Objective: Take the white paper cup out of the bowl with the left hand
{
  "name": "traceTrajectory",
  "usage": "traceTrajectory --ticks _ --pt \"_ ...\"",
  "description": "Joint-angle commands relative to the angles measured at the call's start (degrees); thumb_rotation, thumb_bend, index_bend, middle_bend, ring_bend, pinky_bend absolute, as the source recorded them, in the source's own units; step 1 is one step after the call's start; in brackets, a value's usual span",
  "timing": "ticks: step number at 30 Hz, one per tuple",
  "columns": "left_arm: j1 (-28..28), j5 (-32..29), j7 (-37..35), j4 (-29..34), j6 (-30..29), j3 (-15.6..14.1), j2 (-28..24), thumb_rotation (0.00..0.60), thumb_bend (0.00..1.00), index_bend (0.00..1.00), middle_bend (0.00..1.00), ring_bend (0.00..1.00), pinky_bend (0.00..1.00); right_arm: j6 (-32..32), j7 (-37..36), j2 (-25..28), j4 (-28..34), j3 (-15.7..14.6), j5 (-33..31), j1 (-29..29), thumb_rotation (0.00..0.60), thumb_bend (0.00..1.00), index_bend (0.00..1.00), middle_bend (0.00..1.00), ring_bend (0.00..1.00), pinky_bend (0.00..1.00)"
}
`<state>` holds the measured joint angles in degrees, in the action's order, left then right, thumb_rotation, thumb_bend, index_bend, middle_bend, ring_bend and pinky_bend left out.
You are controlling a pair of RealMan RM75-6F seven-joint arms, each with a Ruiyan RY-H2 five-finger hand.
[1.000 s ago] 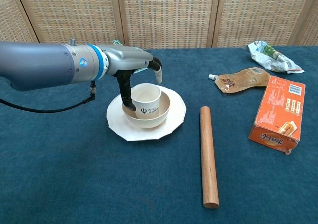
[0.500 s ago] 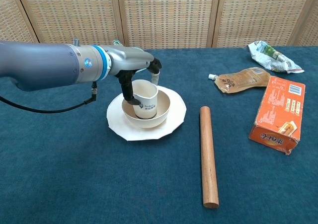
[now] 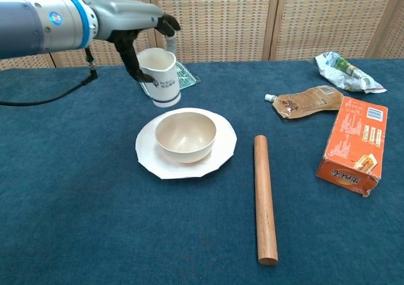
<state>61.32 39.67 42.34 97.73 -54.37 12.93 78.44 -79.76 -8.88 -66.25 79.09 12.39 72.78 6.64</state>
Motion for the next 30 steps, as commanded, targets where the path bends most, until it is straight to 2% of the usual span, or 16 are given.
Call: traceTrajectory --ticks 1,6,12,21,24,26,30 --pt "-2.5 2.2 -1.0 1.8 -2.0 -1.9 -3.5 0.600 0.31 0.39 0.00 0.00 0.00 0.1 0.2 0.0 0.1 -0.1 0.0 0.0 0.600 0.09 0.00 0.00 0.00 0.00" --pt "-5.5 2.9 -4.0 0.7 -1.8 -4.7 -4.8 0.600 0.31 0.39 0.00 0.00 0.00 0.4 0.7 -0.1 0.3 -0.3 0.1 0.1 0.600 0.09 0.00 0.00 0.00 0.00" --pt "-7.6 3.9 -6.5 -4.1 -0.5 -7.6 -2.6 0.600 0.30 0.38 0.00 0.00 0.00 0.5 1.2 -0.2 0.5 -0.3 0.1 0.2 0.600 0.09 0.00 0.00 0.00 0.00" --pt "-8.6 4.7 -8.0 -9.3 1.4 -9.4 0.9 0.600 0.30 0.37 0.00 0.00 0.00 0.0 1.2 0.0 0.8 -0.2 0.0 0.0 0.600 0.10 0.00 0.00 0.00 0.00" --pt "-9.0 5.1 -8.0 -10.2 1.2 -9.9 1.7 0.600 0.23 0.36 0.00 0.00 0.00 -0.1 1.3 0.0 1.0 -0.3 0.1 0.0 0.600 0.09 0.00 0.00 0.00 0.00" --pt "-9.3 5.2 -8.0 -10.5 1.1 -10.0 2.0 0.600 0.15 0.33 0.00 0.00 0.00 -0.2 1.5 0.1 1.3 -0.4 0.3 0.0 0.600 0.09 0.00 0.00 0.00 0.00" --pt "-9.9 5.5 -8.1 -10.2 0.3 -10.2 1.7 0.600 0.04 0.19 0.00 0.00 0.00 -1.0 1.7 0.4 2.1 -0.4 0.9 -0.3 0.600 0.09 0.00 0.00 0.00 0.00"
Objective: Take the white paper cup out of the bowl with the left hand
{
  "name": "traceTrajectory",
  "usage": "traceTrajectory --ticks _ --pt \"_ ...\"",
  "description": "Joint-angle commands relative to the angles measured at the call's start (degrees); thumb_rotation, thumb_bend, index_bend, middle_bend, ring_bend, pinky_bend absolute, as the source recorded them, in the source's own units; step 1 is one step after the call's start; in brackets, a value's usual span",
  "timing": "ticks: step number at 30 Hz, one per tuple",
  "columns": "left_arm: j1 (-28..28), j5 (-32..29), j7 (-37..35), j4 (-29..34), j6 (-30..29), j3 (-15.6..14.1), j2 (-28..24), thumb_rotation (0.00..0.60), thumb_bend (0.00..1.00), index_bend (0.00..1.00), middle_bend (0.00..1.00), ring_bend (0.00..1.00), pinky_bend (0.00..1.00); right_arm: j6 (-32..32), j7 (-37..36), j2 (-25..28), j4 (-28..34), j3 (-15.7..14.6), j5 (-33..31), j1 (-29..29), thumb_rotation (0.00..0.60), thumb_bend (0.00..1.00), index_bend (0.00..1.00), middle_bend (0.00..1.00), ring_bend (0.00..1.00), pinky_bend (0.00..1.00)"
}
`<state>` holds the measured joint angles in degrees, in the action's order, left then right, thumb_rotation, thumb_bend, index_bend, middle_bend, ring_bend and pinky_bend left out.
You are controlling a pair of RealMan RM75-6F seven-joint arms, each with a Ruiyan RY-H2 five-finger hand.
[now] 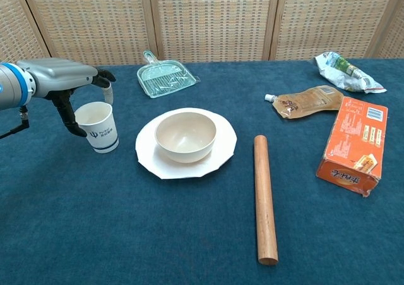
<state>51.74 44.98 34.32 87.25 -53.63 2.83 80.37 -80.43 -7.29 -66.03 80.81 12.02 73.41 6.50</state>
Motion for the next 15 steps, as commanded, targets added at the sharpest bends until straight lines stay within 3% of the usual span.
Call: traceTrajectory --ticks 1,5,11,15 --pt "-0.5 0.4 -0.1 0.5 -0.7 -0.1 -0.4 0.600 0.02 0.14 0.00 0.00 0.00 -0.4 0.1 0.2 0.5 -0.1 0.4 -0.1 0.600 0.10 0.00 0.00 0.00 0.00" --pt "-1.8 1.7 -1.4 2.6 -2.4 0.1 -1.8 0.600 0.00 0.01 0.00 0.00 0.00 -0.7 0.4 0.4 1.1 -0.3 0.9 -0.2 0.600 0.09 0.00 0.00 0.00 0.00" --pt "-7.0 8.7 -6.4 10.0 -11.5 0.5 -6.2 0.600 0.00 0.00 0.00 0.00 0.00 -0.9 0.7 0.7 2.3 -1.1 2.1 -0.3 0.600 0.09 0.00 0.00 0.00 0.00" --pt "-13.0 16.0 -8.2 13.3 -21.0 -2.3 -8.5 0.600 0.01 0.00 0.00 0.00 0.00 -0.3 1.8 1.2 3.4 -2.0 3.0 -0.3 0.600 0.09 0.00 0.00 0.00 0.00"
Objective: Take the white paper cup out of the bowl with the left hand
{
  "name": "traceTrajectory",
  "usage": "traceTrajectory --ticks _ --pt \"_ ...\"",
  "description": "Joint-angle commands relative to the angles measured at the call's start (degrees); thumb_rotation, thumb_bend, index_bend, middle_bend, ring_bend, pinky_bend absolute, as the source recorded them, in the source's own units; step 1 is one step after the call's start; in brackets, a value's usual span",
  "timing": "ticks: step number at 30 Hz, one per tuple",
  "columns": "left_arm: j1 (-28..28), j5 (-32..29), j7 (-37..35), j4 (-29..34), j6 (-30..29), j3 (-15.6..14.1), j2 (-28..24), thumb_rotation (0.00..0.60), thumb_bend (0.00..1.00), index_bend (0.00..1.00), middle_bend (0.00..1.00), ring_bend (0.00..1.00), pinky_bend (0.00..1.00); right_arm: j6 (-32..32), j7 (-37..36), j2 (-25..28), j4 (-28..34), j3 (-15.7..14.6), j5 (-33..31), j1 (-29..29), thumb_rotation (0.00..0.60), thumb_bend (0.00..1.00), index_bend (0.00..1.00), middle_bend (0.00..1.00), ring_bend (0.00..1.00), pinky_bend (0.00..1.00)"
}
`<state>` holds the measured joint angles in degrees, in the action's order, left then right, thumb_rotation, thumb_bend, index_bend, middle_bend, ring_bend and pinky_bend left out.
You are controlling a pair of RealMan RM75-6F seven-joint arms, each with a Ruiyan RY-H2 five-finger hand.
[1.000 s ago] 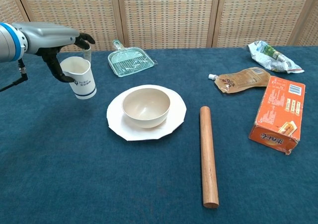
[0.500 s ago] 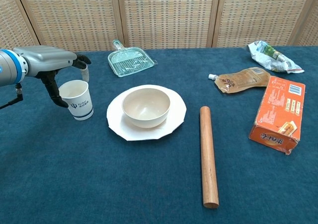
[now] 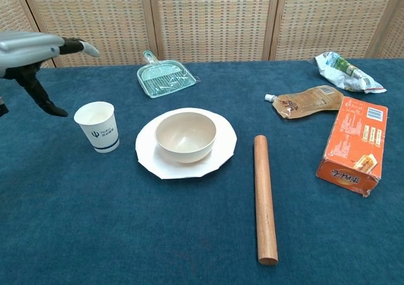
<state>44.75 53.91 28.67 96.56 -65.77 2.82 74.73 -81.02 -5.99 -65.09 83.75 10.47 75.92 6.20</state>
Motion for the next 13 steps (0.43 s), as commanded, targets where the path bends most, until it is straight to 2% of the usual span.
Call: traceTrajectory --ticks 1,7,13 --pt "-8.3 9.4 -2.7 4.2 -12.3 -3.6 -3.0 0.600 0.01 0.00 0.00 0.00 0.00 0.3 0.7 0.4 0.8 -0.7 0.8 0.1 0.600 0.09 0.00 0.00 0.00 0.00" --pt "-17.7 16.4 -6.1 1.7 -22.4 -9.0 -1.9 0.600 0.00 0.00 0.00 0.00 0.00 0.4 1.9 0.5 2.2 -1.9 2.5 0.1 0.600 0.10 0.00 0.00 0.00 0.00" --pt "-23.9 20.3 -10.4 -2.9 -27.5 -11.6 -0.4 0.600 0.01 0.00 0.00 0.00 0.00 -0.3 3.3 0.5 3.7 -2.8 4.0 -0.1 0.600 0.09 0.00 0.00 0.00 0.00"
